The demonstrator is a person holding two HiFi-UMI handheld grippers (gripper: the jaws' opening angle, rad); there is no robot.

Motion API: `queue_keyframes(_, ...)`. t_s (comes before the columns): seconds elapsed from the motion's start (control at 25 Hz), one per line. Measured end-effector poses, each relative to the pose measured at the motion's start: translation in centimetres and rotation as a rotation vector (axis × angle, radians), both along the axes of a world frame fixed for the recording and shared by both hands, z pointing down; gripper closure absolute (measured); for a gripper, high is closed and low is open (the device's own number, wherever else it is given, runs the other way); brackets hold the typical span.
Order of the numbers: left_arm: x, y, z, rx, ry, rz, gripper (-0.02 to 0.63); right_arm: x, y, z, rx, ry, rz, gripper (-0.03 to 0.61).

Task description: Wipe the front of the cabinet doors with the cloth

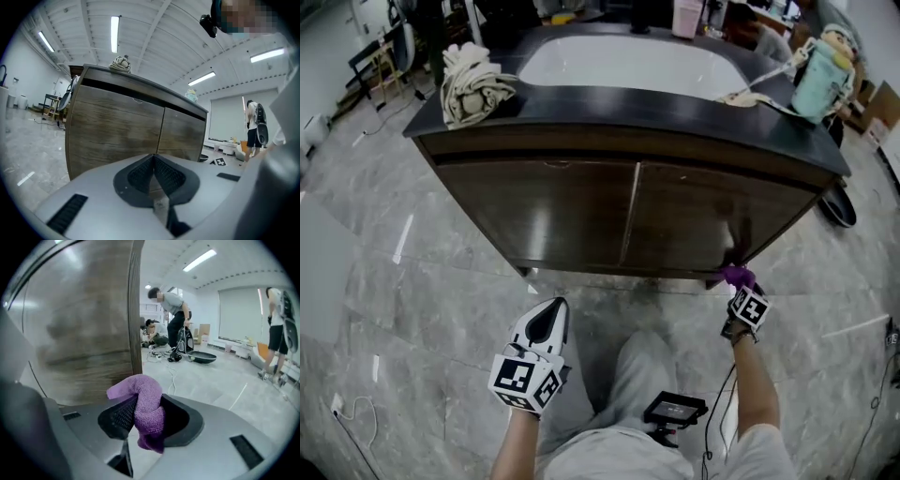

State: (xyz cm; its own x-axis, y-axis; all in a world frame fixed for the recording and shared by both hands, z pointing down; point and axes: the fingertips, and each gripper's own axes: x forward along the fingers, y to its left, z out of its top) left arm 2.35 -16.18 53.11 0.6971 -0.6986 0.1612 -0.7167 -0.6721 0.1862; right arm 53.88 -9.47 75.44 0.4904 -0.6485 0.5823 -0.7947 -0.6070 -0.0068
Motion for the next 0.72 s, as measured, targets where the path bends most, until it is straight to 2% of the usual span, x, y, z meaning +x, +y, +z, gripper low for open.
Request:
queue_keyframes(0.08,-1.0,-0.3,-0.4,0.009,0.030,-0.024,0.607,-2.5,1.3,-2.5,0.115,-0.025,-0.048,0.426)
queue_keyframes(0.2,-3.3,-0.4,-1.3,0.037,0.059,-0.056,0.607,-8.2,3.6,-6.8,0.253,-0.037,-0.172,0.426)
queue_keyframes(0.36,-6.0,-1.0,-2.3,0.089,0.042,-0.075,0.607,-15.3,5.1,-12.8,0.362,0.012,-0.341,0.426)
queue_keyframes(0.52,-6.8,-3.1,-4.3,0.157,0.005,-0.047,0.607,-21.3,1.4,-19.6,0.414,0.140,-0.558,0.426)
queue_keyframes(0.6,-6.4,-4.3,-5.6,0.185,0.024,-0.017,0.607,-24.4,-1.3,-22.5,0.440,0.209,-0.670,0.426)
queue_keyframes(0.72,-4.7,-5.8,-6.4,0.225,0.060,0.055,0.607,-29.8,-4.2,-25.4,0.533,0.265,-0.874,0.426)
